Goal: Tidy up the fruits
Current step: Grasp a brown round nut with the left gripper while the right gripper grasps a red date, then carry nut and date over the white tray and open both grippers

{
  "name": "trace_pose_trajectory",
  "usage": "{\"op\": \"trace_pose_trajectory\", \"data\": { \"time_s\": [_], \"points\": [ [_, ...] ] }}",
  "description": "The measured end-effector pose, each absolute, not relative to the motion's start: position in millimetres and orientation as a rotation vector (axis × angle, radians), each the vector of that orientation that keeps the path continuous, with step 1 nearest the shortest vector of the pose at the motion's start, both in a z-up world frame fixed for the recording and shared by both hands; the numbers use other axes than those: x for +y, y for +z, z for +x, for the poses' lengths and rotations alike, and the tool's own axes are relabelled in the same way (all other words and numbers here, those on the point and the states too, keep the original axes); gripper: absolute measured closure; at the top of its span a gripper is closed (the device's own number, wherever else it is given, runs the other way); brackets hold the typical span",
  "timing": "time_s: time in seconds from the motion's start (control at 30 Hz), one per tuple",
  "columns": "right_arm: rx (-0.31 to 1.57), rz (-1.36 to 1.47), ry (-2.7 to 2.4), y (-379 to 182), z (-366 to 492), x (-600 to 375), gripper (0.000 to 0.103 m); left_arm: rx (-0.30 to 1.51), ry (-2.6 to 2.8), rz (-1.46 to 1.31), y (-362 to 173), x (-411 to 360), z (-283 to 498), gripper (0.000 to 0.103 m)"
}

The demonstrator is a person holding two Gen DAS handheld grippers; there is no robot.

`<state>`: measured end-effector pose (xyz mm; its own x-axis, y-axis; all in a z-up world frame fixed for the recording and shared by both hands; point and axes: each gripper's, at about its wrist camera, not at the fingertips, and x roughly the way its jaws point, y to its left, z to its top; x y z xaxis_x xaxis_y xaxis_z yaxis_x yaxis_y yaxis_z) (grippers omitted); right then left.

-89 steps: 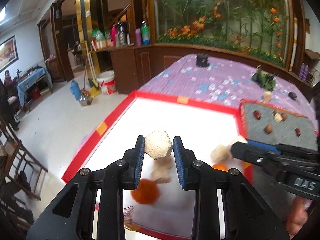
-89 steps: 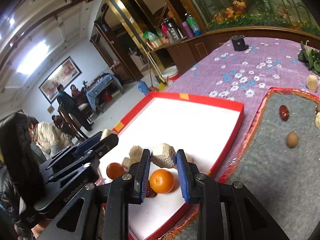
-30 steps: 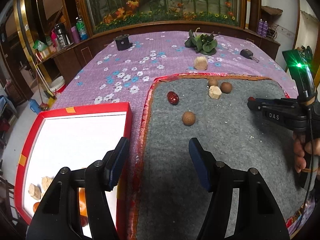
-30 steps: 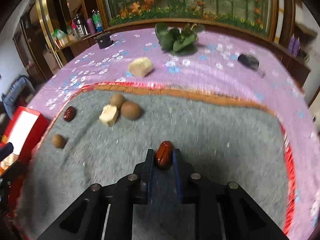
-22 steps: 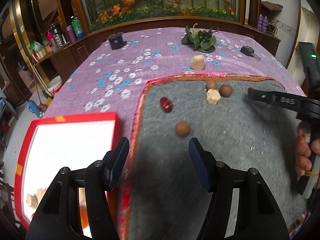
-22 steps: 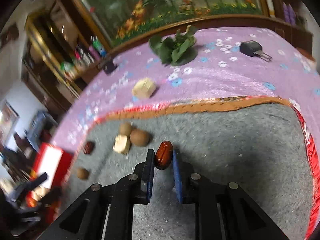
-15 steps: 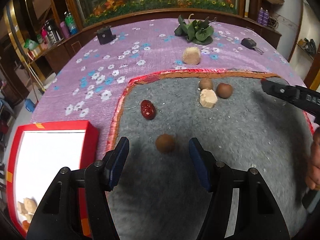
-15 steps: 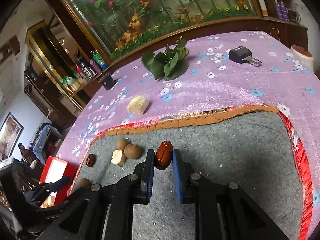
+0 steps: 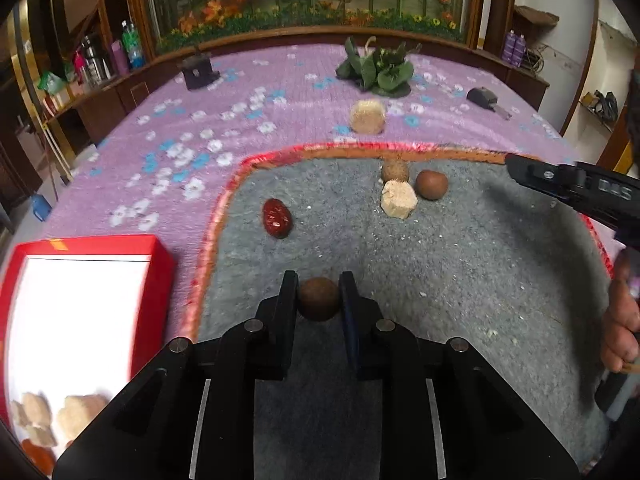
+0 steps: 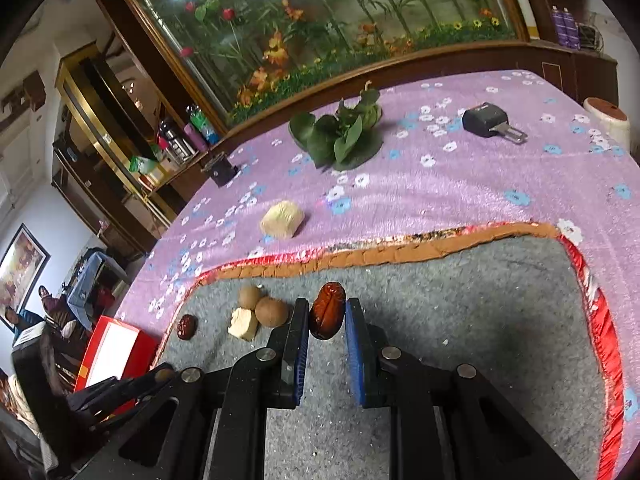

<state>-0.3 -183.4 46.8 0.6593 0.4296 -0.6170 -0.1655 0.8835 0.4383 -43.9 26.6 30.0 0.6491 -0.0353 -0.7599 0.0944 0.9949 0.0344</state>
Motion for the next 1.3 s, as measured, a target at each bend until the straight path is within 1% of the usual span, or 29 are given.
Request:
{"op": "trace_pose_trajectory", "data": {
  "time_s": [0.4,0.6,0.77,0.97,1.3],
  "points": [
    [0.709,0.378,0.372,60,-16,-179,0.085,0.678,0.036,0.06,86,63,-111,0.083],
    [0.705,0.354,0.509,78,-46,-126,0.086,0.615,0.093,0.052,101,91,-133,0.083],
    [0.703,0.33,0.645,91,-72,-65,0.086,0.59,0.131,0.034,104,113,-148,0.083],
    [0.721,0.301,0.754,92,-95,-7,0.086,0.587,0.177,0.009,99,138,-160,0.083],
    [0.776,0.194,0.816,81,-116,52,0.086,0.601,0.263,-0.043,83,185,-173,0.083]
  ]
}}
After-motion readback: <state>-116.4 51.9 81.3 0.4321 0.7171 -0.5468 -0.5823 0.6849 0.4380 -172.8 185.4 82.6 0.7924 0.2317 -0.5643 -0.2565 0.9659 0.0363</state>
